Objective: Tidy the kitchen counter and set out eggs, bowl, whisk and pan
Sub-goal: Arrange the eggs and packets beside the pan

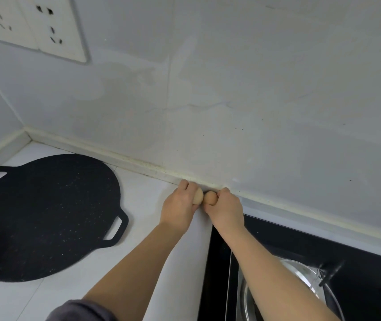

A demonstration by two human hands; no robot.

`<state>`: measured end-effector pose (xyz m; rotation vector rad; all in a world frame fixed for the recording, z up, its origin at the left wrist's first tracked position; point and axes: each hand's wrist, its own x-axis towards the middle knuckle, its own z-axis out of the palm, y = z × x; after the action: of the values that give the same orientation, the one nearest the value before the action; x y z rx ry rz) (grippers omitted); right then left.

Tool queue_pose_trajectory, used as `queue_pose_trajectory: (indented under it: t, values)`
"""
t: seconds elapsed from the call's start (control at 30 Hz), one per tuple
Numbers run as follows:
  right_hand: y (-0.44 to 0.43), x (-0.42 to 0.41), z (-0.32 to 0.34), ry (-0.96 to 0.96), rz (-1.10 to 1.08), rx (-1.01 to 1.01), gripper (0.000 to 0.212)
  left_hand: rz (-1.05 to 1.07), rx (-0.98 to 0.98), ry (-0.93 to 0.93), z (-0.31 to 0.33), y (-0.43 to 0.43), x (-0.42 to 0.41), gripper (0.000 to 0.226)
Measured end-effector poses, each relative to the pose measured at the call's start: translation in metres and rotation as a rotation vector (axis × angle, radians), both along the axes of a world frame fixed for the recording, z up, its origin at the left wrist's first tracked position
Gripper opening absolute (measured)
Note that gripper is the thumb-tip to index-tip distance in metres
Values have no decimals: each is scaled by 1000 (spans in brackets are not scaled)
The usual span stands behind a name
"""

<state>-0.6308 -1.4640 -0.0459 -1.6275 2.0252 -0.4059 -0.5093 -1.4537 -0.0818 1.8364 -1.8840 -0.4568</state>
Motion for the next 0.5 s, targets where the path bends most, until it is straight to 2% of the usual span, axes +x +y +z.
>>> queue_pose_trajectory:
  t: [0.3,0.5]
  values:
    - [4,-5,1,82,40,32,38,-8,60,26,1,0,-1,38]
    - [22,-6,15,124,94,26,35,27,98,-32,10,15,8,74]
